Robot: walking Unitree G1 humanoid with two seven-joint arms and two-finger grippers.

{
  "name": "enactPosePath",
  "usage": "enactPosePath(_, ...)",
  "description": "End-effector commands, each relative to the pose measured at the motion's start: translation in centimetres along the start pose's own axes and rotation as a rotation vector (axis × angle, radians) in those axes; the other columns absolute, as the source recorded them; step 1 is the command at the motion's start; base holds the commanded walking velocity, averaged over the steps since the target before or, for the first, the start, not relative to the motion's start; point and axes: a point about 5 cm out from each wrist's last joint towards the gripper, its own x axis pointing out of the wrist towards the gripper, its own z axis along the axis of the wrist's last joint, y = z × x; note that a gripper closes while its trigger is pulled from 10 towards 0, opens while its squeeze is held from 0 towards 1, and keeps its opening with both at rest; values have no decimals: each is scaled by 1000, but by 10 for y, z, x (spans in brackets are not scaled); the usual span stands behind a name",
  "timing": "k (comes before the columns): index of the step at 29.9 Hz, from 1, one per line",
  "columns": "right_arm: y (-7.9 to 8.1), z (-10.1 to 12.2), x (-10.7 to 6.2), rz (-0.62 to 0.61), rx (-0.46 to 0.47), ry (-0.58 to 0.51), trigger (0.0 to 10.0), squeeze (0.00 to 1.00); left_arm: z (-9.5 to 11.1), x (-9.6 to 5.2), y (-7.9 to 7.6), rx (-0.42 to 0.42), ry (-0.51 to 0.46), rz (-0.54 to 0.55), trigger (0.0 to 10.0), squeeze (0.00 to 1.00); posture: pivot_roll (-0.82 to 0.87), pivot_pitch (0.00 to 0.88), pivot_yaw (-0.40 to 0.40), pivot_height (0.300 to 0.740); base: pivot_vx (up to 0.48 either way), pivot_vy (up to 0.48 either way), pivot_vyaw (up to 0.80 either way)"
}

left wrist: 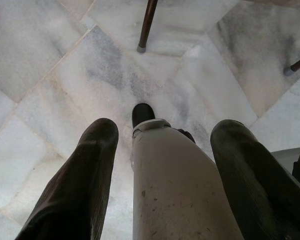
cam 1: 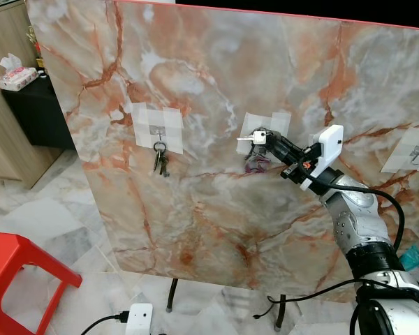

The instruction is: Hang keys on a hook

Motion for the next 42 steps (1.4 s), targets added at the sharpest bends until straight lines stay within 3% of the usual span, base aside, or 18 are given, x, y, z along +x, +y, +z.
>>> enactPosePath(1,-2,6,-3,-7,-18,-18,10000,0,-8,-1,-4,6,32,-14,10000,0,-4,0,-80,740,0,0,0)
enactPosePath(24,-5,3,-2,-64,-49,6,10000,0,-10,-1,-1,10,34,-10,10000,0,-1,0,-77,740,0,0,0)
enactPosePath(42,8,1,0,36,-12,-11,10000,0,-10,-2,-1,7,34,-10,10000,0,-2,0,-79,740,0,0,0)
